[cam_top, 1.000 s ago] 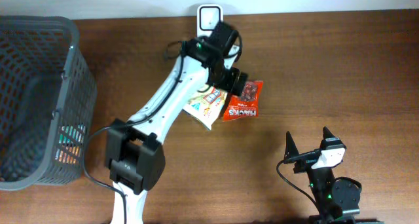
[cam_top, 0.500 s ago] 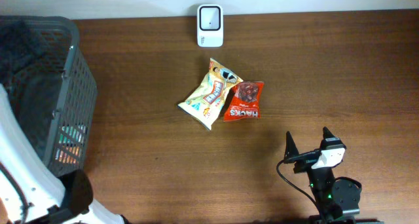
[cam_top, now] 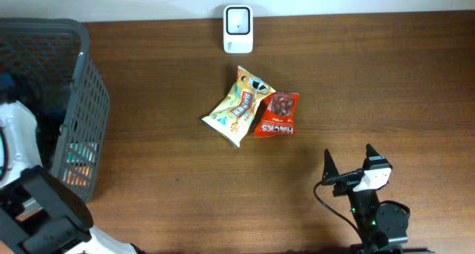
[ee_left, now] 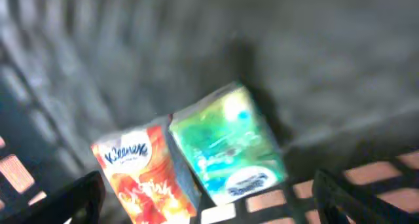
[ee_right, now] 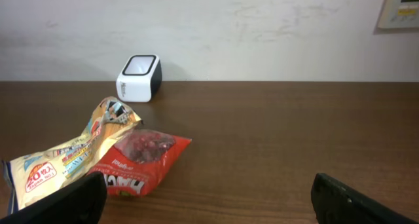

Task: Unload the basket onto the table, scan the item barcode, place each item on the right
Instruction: 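Grasp a green tissue pack with the left gripper, drop on pile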

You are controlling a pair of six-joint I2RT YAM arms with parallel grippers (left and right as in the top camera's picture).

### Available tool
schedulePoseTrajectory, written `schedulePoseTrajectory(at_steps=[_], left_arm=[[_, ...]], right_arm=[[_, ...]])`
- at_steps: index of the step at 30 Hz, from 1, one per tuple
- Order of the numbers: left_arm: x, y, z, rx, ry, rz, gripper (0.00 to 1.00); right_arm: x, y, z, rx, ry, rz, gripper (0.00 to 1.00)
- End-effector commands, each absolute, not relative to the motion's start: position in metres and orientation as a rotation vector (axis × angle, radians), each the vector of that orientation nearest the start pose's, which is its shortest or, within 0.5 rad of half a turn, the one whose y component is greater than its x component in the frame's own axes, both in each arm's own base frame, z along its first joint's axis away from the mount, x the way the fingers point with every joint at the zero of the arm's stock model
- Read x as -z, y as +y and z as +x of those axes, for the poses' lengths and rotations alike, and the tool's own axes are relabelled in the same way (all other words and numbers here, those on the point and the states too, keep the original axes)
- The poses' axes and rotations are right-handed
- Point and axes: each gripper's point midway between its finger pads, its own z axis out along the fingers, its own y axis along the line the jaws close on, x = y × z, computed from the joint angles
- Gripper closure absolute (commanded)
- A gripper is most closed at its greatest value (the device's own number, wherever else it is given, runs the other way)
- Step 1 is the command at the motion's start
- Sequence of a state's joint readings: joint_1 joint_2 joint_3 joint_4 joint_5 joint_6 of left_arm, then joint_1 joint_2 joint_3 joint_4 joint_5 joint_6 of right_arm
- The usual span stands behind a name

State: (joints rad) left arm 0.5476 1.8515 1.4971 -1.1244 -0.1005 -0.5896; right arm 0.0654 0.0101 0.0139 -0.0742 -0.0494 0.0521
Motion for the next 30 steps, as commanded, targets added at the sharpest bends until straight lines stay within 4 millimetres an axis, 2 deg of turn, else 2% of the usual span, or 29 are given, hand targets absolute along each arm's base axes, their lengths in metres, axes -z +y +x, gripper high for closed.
schedulePoseTrajectory(at_steps=[1,3,4,5,7,8,9,11,12,13,16,18,19,20,22,23,24,26,29,30], left_arm=[[-0.074,0.191,0.292,-0.086,2.558,-1.738,0.01],[-0.062,0.194,0.297,-0.078,2.53,-1.719,0.0],[-0.056,0.195,0.302,-0.068,2.507,-1.702,0.08],[-0.054,0.195,0.303,-0.063,2.503,-1.699,0.11],[-0.049,0.198,0.308,-0.063,2.478,-1.683,0.34],[-0.05,0.203,0.315,-0.059,2.448,-1.664,0.55],[-0.05,0.204,0.317,-0.059,2.441,-1.66,0.65],[-0.05,0.205,0.318,-0.059,2.435,-1.655,0.71],[-0.05,0.205,0.318,-0.06,2.441,-1.647,0.82],[-0.05,0.205,0.318,-0.063,2.465,-1.612,1.0],[-0.061,0.209,0.324,-0.07,2.488,-1.527,1.0],[-0.095,0.212,0.333,-0.057,2.417,-1.483,1.0],[-0.103,0.212,0.333,-0.052,2.402,-1.474,1.0],[-0.1,0.21,0.331,-0.053,2.414,-1.48,0.95],[-0.089,0.206,0.325,-0.053,2.44,-1.495,0.71],[-0.082,0.205,0.321,-0.055,2.453,-1.503,0.18],[-0.076,0.204,0.318,-0.065,2.468,-1.513,0.01],[-0.058,0.203,0.313,-0.084,2.501,-1.535,0.01],[-0.029,0.207,0.317,-0.09,2.537,-1.555,0.01],[-0.028,0.208,0.32,-0.09,2.528,-1.549,0.16]], right_arm=[[-0.157,0.025,0.245,-0.135,1.645,-0.046,0.02],[-0.157,0.025,0.245,-0.135,1.645,-0.046,0.02],[-0.157,0.025,0.245,-0.135,1.645,-0.046,0.02],[-0.157,0.025,0.245,-0.135,1.645,-0.046,0.02],[-0.157,0.025,0.245,-0.135,1.645,-0.046,0.02],[-0.157,0.025,0.245,-0.135,1.645,-0.046,0.02],[-0.157,0.025,0.245,-0.135,1.645,-0.046,0.02],[-0.157,0.025,0.245,-0.135,1.645,-0.046,0.02],[-0.157,0.025,0.245,-0.135,1.645,-0.046,0.02],[-0.157,0.025,0.245,-0.135,1.645,-0.046,0.02],[-0.157,0.025,0.245,-0.135,1.645,-0.046,0.02],[-0.157,0.025,0.245,-0.135,1.645,-0.046,0.02],[-0.157,0.025,0.245,-0.135,1.645,-0.046,0.02],[-0.157,0.025,0.245,-0.135,1.645,-0.046,0.02],[-0.157,0.025,0.245,-0.135,1.645,-0.046,0.02],[-0.157,0.025,0.245,-0.135,1.645,-0.046,0.02],[-0.157,0.025,0.245,-0.135,1.645,-0.046,0.02],[-0.157,0.025,0.245,-0.135,1.645,-0.046,0.02],[-0.157,0.025,0.245,-0.135,1.645,-0.046,0.02],[-0.157,0.025,0.245,-0.135,1.645,-0.046,0.02]])
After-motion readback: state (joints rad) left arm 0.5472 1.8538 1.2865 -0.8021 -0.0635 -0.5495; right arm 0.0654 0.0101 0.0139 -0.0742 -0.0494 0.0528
